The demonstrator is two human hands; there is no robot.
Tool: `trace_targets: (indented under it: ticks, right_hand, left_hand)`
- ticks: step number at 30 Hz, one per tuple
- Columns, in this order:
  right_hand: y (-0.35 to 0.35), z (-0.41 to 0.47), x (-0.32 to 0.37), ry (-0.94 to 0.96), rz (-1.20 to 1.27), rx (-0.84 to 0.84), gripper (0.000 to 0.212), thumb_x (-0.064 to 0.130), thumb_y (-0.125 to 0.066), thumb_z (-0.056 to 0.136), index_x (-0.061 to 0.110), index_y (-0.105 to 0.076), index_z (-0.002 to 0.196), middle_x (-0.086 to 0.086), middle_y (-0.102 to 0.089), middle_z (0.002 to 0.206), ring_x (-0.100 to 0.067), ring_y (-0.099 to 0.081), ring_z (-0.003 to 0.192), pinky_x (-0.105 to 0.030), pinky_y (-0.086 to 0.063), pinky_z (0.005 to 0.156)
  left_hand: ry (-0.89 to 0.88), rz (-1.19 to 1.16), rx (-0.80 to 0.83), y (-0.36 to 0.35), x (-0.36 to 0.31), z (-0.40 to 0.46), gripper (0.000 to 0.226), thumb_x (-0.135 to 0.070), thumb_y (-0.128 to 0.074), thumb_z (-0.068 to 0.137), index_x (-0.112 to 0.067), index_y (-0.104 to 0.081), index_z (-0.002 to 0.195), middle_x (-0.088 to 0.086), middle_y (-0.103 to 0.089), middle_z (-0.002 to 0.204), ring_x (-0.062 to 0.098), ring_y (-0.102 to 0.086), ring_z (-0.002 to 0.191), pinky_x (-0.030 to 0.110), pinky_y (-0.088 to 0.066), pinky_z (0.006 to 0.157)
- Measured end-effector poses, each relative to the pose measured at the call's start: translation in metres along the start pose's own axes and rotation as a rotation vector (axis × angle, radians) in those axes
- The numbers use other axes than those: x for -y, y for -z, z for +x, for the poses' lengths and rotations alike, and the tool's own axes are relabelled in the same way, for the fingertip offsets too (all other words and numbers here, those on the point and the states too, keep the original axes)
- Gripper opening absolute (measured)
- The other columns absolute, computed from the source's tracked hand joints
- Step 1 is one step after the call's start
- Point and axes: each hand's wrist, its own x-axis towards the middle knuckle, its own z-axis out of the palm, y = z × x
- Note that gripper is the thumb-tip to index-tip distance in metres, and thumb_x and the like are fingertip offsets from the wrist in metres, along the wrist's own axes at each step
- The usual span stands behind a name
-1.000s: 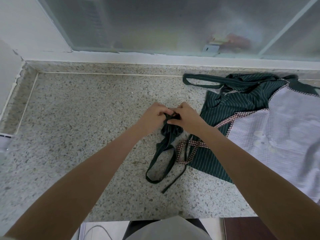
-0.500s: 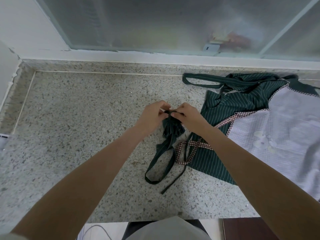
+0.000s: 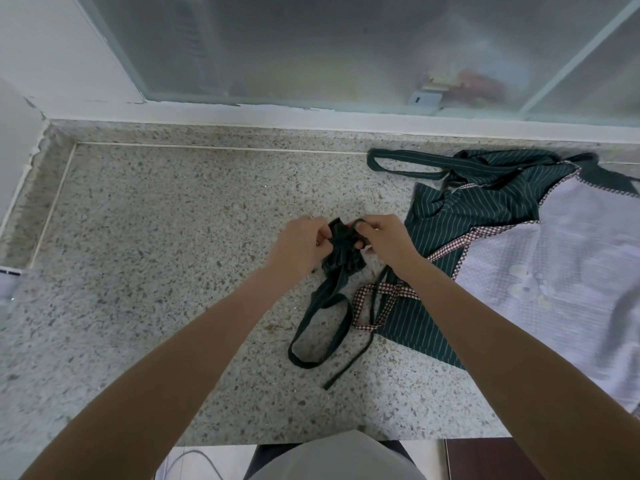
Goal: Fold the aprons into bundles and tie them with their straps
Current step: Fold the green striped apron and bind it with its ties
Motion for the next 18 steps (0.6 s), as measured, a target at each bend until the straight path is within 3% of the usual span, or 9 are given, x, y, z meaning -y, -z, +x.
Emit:
trace_targets:
  ticks: [2,4,9,12,18]
  right_hand:
    - [-0.003,0.000,0.002,-0.050,0.017,-0.009,0.025,0.012,-0.052,0.093,0.005,-0.068,0.075,-0.006,-0.062,0.058,-0.023,-0.060,0.061,-0.034,-0.052,0.063]
    - [-0.007,-0.001,0.005,-0.106,0.043,-0.016,0.026,0.010,-0.051,0.094,0.004,-0.064,0.072,-0.006,-0.058,0.054,-0.017,-0.058,0.053,-0.025,-0.053,0.054]
    - [-0.010,-0.006,0.011,-0.286,0.362,0.001,0.017,0.005,-0.051,0.092,0.000,-0.064,0.082,-0.012,-0.060,0.065,-0.018,-0.059,0.052,-0.026,-0.054,0.051]
    - [-0.011,-0.011,0.015,-0.363,0.562,0.022,0.016,0.005,-0.055,0.091,0.005,-0.060,0.076,-0.010,-0.061,0.064,-0.017,-0.059,0.054,-0.023,-0.053,0.052]
    - [-0.014,-0.017,0.015,-0.388,0.630,0.020,0.017,0.011,-0.056,0.093,0.010,-0.056,0.076,-0.006,-0.060,0.066,-0.012,-0.058,0.055,-0.022,-0.050,0.057]
  left_hand:
    - [0.089,-0.166,0.019,-0.004,-0.002,-0.006,0.006,-0.009,-0.064,0.083,-0.009,-0.067,0.088,-0.005,-0.057,0.077,0.006,-0.053,0.071,0.006,-0.043,0.062]
    - [0.090,-0.224,0.054,-0.008,-0.004,-0.009,0.005,-0.009,-0.065,0.082,-0.012,-0.068,0.086,-0.007,-0.059,0.078,-0.002,-0.052,0.069,0.001,-0.041,0.061]
    - [0.055,-0.213,0.076,-0.010,-0.005,-0.006,0.011,-0.007,-0.066,0.082,-0.009,-0.069,0.092,0.002,-0.066,0.088,0.008,-0.058,0.079,0.006,-0.043,0.068]
    - [0.067,-0.214,0.045,-0.012,-0.004,-0.005,0.009,-0.010,-0.064,0.085,-0.009,-0.067,0.093,0.006,-0.068,0.093,0.015,-0.061,0.083,0.024,-0.050,0.078]
    - [0.032,-0.136,0.014,-0.017,-0.006,-0.003,0.011,-0.016,-0.058,0.091,-0.012,-0.069,0.093,0.003,-0.064,0.093,0.014,-0.056,0.084,0.024,-0.043,0.076]
